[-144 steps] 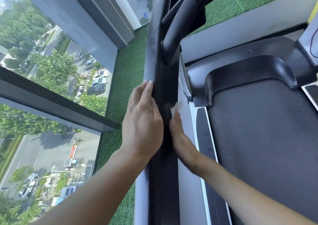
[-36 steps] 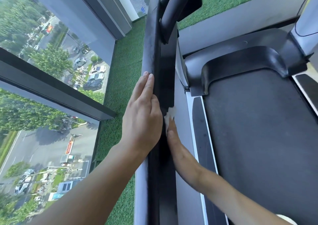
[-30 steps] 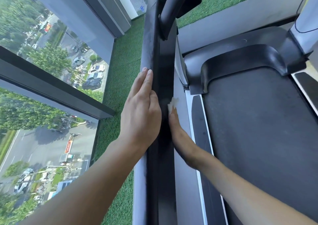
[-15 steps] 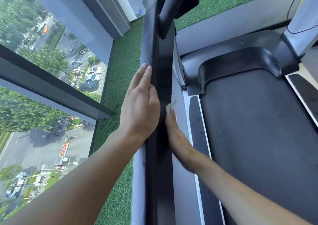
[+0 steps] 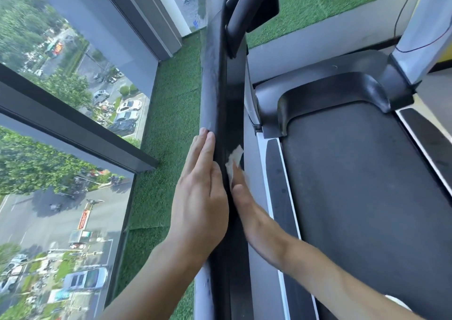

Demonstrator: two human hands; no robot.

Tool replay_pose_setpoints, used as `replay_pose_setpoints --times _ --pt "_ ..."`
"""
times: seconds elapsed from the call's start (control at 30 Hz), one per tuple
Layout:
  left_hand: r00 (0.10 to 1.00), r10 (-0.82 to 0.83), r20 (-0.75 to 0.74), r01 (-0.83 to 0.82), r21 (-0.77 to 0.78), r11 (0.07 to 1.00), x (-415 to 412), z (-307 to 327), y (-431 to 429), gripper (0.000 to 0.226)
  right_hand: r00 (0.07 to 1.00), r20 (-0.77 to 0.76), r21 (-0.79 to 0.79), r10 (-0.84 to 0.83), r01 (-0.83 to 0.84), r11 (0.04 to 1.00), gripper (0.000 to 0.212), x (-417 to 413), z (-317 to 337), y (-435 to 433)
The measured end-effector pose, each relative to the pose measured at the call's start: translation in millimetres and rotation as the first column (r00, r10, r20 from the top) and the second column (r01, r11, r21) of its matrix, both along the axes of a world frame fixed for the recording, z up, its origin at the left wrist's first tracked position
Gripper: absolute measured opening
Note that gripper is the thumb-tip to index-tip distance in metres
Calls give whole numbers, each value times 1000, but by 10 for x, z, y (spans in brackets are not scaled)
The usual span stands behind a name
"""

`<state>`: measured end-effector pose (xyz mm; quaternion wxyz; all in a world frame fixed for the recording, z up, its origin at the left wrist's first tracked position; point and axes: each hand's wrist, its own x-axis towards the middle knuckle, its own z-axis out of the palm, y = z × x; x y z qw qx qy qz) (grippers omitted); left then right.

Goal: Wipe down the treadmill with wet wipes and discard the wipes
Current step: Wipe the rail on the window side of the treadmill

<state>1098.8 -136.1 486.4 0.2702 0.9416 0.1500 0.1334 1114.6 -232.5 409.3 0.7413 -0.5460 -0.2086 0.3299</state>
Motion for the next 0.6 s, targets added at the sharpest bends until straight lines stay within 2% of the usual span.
replay_pose_setpoints --times 0.13,0.23,0.3,0.37,0.43,0.5,0.6 --pt "1000 -3 11 3 -27 1000 7 -14 16 59 988 92 -34 -122 126 991 75 410 48 202" --pt "1000 -1 12 2 -35 999 2 -17 15 59 984 124 -35 -125 130 991 68 315 -165 358" --pt "1000 -9 4 9 -37 999 2 -14 20 59 991 87 -99 -105 114 989 62 125 -486 450" --pt "1000 -10 4 10 -44 999 -2 -2 26 60 993 47 -135 -109 114 984 65 6 -595 389" --pt "1000 -8 10 9 -42 999 -1 5 21 59 998 15 -142 -65 66 988 69 66 -356 286" --pt "1000 -5 11 5 -43 999 -2 7 17 57 998 11 -63 -54 55 997 73 212 -172 177" --pt "1000 2 19 -2 -41 999 2 13 16 54 999 -5 -109 -53 53 993 78 236 -124 156"
